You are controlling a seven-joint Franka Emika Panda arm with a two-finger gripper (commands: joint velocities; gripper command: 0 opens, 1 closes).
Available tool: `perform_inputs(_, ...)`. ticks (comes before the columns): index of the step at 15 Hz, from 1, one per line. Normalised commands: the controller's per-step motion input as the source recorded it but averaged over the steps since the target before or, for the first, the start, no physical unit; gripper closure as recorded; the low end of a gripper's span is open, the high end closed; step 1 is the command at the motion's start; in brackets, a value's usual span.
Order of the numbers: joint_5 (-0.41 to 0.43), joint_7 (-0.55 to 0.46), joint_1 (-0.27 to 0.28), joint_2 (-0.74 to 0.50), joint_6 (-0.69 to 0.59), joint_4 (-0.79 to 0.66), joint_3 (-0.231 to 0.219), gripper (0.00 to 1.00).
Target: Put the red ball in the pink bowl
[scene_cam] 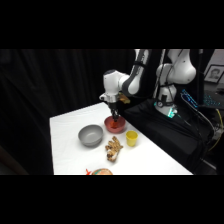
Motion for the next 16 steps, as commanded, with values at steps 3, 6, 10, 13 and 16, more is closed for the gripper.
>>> perform_inputs(3, -0.030, -0.18, -0.052, -0.03, -0.17, 0.11, 0.002, 0.10)
perform_inputs(6, -0.097, -0.15, -0.043, -0.22, -0.42, 0.11, -0.024, 0.00)
perform_inputs(10, -0.091, -0.15, -0.044, -0.32, -0.47, 0.10, -0.024, 0.00)
perform_inputs(13, -0.085, -0.13, -0.043, -0.30, -0.41, 0.10, -0.022, 0.00)
perform_inputs(16, -0.066, -0.14, -0.042, -0.30, -0.35, 0.11, -0.017, 0.00)
